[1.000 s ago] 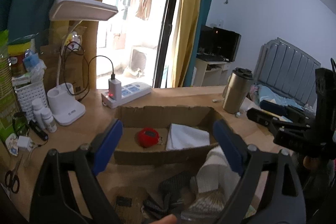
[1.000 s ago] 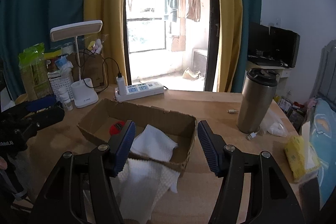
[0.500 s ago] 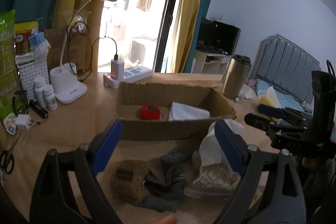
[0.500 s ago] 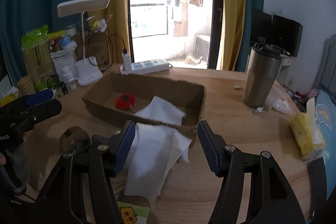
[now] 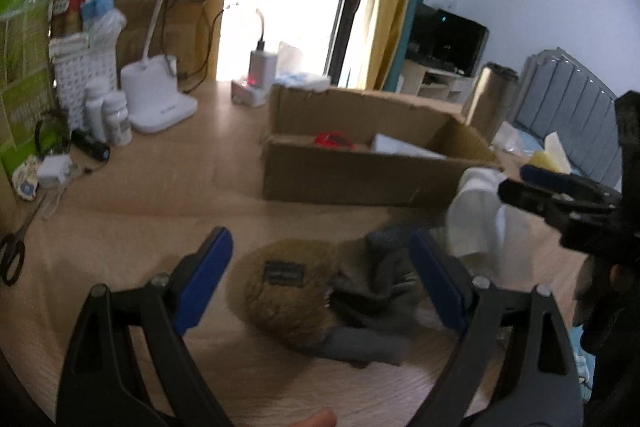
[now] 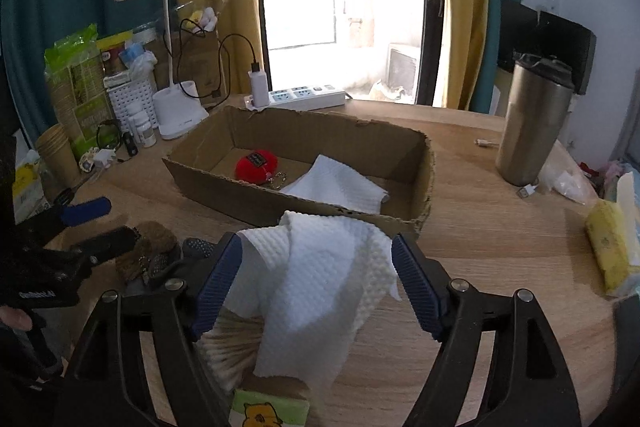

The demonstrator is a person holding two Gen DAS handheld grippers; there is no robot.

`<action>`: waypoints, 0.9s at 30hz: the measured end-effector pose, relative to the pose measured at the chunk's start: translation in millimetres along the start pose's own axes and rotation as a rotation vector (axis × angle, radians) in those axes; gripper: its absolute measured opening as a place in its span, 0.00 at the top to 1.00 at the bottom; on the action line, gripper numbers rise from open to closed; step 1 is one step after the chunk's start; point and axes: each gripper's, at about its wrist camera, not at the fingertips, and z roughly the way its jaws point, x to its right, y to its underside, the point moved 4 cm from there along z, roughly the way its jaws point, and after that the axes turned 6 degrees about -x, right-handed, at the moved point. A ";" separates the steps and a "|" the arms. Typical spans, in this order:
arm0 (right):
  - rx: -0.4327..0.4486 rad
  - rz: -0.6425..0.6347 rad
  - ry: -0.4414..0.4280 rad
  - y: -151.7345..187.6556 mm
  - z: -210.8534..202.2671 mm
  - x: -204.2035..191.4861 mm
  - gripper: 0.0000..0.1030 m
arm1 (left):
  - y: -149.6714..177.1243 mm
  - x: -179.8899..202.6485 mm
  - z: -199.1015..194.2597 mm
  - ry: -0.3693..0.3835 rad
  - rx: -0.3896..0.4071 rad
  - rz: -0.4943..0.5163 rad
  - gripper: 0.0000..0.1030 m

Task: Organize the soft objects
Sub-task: 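Grasp the white towel with the right tool while the left tool grasps the brown plush, then carry the towel and plush toy over the box and release them inside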

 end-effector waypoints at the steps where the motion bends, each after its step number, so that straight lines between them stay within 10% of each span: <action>1: -0.003 0.003 0.000 -0.2 2.3 0.1 0.22 | 2.0 -3.0 3.4 -0.004 -0.009 -0.007 0.12; 14: -0.054 0.017 -0.032 4.1 25.7 3.4 0.22 | 15.3 -9.7 32.9 -0.052 -0.141 -0.018 0.13; 19: -0.063 0.017 -0.037 6.5 27.9 5.8 0.53 | 17.6 -8.4 37.1 -0.064 -0.166 -0.011 0.13; 23: -0.063 0.004 -0.046 8.7 24.7 7.4 0.77 | 19.8 -7.5 38.1 -0.056 -0.176 -0.013 0.48; 27: -0.041 -0.011 -0.052 9.4 16.6 9.2 0.88 | 26.9 -6.1 42.4 -0.050 -0.216 -0.016 0.54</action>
